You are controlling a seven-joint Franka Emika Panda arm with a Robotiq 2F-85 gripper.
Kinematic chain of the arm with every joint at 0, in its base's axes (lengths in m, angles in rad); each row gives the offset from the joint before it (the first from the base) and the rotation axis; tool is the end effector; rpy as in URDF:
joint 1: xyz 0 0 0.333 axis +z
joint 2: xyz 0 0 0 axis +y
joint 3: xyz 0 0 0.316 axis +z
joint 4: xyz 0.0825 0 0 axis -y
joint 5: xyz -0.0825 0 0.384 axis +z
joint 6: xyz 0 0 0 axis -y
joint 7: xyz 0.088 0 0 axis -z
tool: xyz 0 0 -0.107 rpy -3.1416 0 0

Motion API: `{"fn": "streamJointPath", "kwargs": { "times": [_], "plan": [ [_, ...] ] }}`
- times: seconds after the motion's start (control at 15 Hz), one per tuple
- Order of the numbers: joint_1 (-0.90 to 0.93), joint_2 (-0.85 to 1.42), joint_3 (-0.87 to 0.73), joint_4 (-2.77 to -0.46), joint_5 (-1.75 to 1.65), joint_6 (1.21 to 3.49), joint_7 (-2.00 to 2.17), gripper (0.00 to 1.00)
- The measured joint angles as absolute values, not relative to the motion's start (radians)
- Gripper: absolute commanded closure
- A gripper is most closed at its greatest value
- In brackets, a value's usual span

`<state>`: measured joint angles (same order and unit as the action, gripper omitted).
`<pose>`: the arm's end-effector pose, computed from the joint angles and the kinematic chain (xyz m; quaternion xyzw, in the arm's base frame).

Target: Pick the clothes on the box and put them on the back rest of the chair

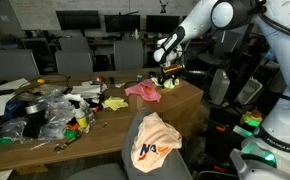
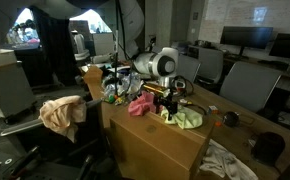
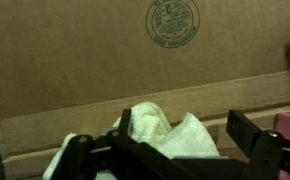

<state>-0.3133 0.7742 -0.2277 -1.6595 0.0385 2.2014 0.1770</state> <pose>0.5696 -0.3262 0.1495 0.9322 -0.3393 -0.1164 0.0476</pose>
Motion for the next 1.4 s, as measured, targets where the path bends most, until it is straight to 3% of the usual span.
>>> {"fn": "streamJointPath", "kwargs": {
  "times": [0.47, 0.6, 1.4],
  "plan": [
    [-0.325, 0.814, -0.226, -1.618, 0.062, 2.181, 0.168, 0.89],
    [-0.326, 0.814, -0.226, -1.613, 0.063, 2.177, 0.165, 0.99],
    [-0.305, 0.719, -0.226, -1.653, 0.063, 2.209, 0.135, 0.99]
  ]
}}
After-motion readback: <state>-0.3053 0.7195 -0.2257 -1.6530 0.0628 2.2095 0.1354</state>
